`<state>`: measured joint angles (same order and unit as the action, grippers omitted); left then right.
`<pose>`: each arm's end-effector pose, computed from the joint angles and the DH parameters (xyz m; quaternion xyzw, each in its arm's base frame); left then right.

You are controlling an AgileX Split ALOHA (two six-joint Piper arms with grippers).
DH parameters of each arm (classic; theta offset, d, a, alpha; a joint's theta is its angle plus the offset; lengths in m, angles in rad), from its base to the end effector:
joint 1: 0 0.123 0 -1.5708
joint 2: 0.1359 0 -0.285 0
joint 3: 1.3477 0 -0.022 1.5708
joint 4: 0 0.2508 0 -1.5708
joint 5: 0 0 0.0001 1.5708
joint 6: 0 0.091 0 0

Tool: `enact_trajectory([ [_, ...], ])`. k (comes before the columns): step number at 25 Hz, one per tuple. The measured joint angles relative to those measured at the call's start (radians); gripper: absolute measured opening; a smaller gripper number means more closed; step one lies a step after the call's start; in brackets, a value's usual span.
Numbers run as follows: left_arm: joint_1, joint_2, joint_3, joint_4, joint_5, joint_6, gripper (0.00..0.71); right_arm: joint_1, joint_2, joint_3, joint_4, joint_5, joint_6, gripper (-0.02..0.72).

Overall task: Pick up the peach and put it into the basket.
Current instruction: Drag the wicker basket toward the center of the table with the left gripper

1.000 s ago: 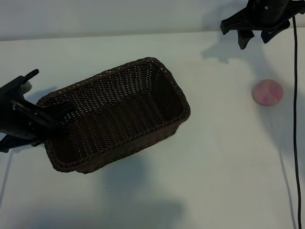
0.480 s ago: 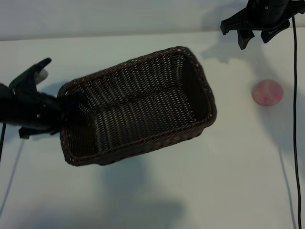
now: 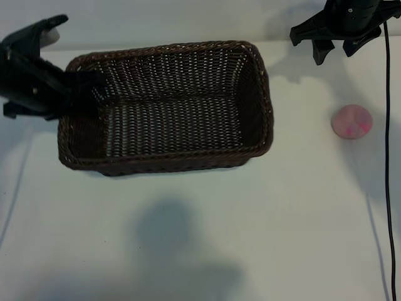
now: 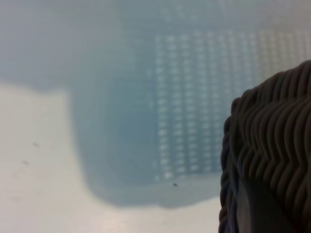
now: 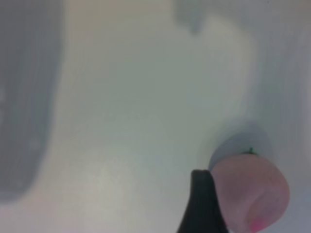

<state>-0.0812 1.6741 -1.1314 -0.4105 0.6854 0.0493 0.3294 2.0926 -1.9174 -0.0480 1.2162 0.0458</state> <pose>0.3394 -0.0507 0.2309 -0.0640 0.9627 -0.1630 0.2062 0.4270 0.1416 0.2607 -0.1452 0.9802 0.0018 0.1349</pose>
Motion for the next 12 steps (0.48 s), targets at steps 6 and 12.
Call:
enact_trajectory([
  [6, -0.025, 0.101, -0.147, 0.033, 0.043, -0.019, 0.095, 0.000, 0.000, 0.000, -0.005, 0.000, -0.003, 0.515],
  [12, -0.093, 0.199, -0.208, 0.032, 0.044, -0.029, 0.095, 0.000, 0.000, 0.000, -0.015, 0.001, -0.004, 0.515],
])
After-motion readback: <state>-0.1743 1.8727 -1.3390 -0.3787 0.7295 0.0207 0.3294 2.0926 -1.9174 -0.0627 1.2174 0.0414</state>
